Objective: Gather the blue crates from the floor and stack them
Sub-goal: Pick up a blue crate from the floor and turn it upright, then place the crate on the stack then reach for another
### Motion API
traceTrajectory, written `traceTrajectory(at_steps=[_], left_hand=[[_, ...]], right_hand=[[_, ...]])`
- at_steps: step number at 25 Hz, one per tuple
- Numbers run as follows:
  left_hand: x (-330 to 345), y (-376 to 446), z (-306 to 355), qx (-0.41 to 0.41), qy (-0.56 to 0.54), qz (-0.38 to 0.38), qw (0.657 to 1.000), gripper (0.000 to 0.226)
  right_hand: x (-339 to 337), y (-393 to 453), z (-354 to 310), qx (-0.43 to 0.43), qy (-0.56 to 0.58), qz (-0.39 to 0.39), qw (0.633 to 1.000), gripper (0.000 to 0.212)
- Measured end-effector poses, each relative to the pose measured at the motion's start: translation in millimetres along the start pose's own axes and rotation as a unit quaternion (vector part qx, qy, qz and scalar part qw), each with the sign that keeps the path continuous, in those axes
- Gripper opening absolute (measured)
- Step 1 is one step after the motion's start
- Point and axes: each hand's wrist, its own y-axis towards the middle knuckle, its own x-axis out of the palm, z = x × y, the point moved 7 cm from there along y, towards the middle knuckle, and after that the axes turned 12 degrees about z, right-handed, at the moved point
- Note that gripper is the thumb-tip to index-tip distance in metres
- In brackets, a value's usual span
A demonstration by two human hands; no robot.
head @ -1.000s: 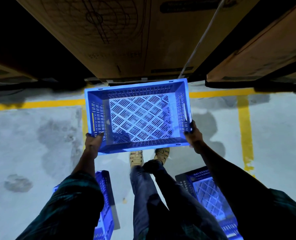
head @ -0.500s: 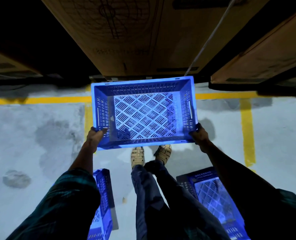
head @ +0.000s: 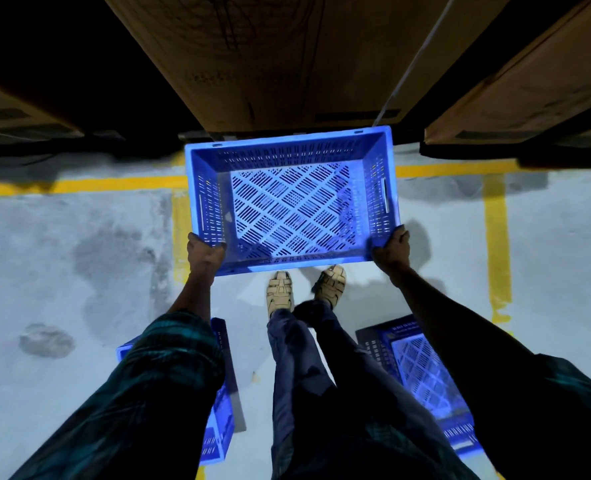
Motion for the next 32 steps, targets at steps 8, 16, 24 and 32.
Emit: traceTrajectory(at_steps=[8, 16, 24, 32], left_hand=[[2, -97, 27, 0.150, 0.077, -0.024, 0.985, 0.070], [14, -204, 10, 0.281, 0.057, -0.237, 0.928, 0.054], [-14, -276, -25, 0.316, 0.020, -0.240, 0.918, 0.043], [27, -473, -35, 0.447, -0.013, -0.304, 0.841, 0.028]], right_hand=[[-20, -106, -21, -0.010, 0.102, 0.049, 0.994, 0.079], [-28, -214, 17, 0.013, 0.153, 0.088, 0.984, 0.070], [-63, -304, 111, 0.004, 0.206, 0.137, 0.969, 0.066], [-128, -409, 277, 0.086, 0.335, 0.289, 0.893, 0.058]])
